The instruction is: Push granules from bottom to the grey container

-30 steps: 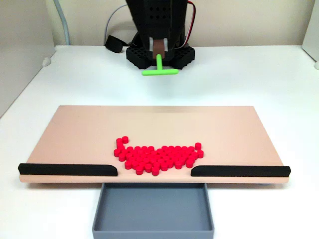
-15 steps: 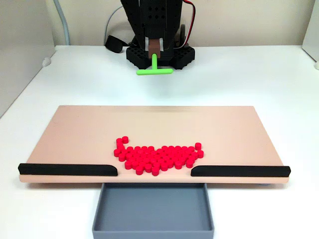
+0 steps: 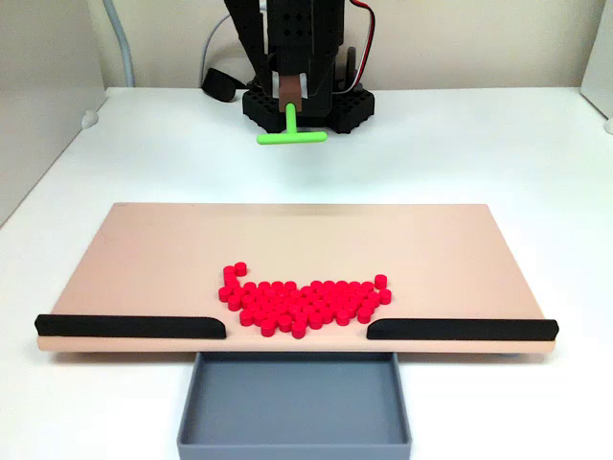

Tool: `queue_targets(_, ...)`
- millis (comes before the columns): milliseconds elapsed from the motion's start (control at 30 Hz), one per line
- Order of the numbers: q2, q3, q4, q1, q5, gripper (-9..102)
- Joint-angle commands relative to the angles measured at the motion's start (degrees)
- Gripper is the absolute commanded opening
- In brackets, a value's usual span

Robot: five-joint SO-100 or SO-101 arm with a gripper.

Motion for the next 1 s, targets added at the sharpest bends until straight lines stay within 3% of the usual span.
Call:
queue_targets(0, 1.8, -0.5, -0.1, -0.3, -0.4, 0)
queue_targets(967, 3.0, -0.5, -0.1, 0.8, 0.4, 0)
